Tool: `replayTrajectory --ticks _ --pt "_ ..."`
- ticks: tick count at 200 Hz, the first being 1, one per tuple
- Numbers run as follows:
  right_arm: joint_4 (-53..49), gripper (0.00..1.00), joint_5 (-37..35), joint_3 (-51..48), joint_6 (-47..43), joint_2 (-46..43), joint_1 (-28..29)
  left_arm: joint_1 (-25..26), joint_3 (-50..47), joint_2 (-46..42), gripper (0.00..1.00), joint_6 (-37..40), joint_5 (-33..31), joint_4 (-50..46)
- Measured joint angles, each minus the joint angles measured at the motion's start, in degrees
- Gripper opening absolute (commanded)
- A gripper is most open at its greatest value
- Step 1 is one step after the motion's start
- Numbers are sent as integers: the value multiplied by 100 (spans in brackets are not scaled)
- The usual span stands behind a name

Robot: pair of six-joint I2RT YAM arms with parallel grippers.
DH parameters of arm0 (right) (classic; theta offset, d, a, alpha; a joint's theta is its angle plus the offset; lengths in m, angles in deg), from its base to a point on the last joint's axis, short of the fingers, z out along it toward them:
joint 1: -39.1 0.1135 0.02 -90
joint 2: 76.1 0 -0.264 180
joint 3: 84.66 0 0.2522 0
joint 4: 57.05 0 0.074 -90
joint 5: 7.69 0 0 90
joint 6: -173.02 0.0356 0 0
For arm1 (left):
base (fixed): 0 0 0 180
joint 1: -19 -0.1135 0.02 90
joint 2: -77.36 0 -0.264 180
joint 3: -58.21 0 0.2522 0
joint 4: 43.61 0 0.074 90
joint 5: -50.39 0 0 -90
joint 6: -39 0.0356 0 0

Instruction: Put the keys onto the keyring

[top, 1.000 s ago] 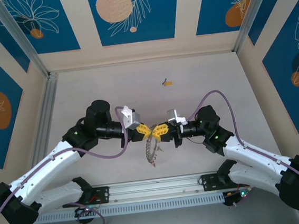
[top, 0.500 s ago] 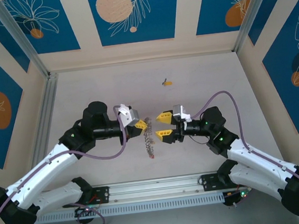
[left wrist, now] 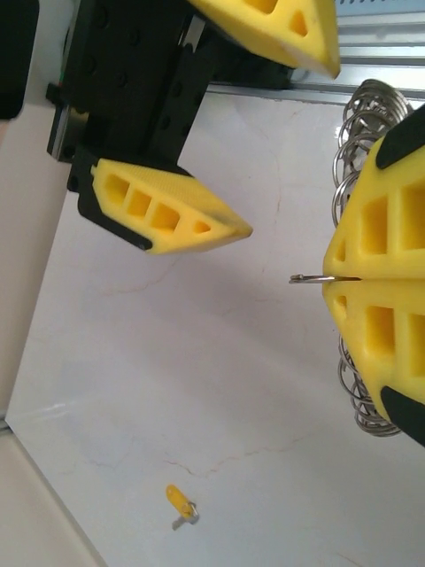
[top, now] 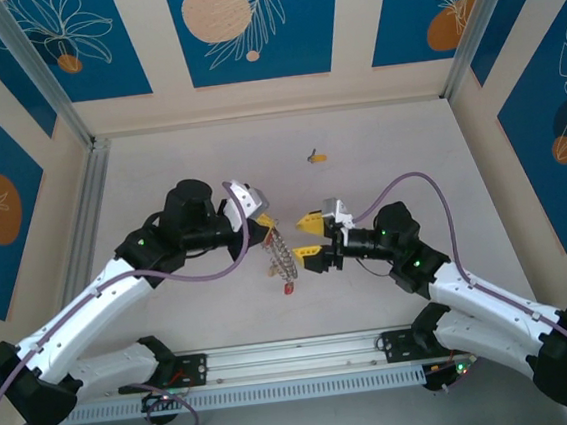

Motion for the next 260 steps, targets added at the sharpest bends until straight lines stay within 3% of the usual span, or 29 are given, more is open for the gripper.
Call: replayTrajectory --ticks 85,167,198,214,238,260 --pt "-155 59 -105 68 -50 352 175 2 83 68 0 -111 -190 -256" --pt "-269 18 -354 138 -208 514 175 7 127 68 0 -111 -186 -299" --pt "-289 13 -437 142 -245 562 173 7 127 122 0 -114 -245 -302" --pt "-308 17 -455 142 -192 680 136 4 127 229 0 -129 -345 -337" --pt "-485 50 -444 138 -22 769 92 -50 120 518 0 -146 -494 -433" --pt "-579 63 -470 70 72 678 68 -203 -15 739 0 -186 -509 -433"
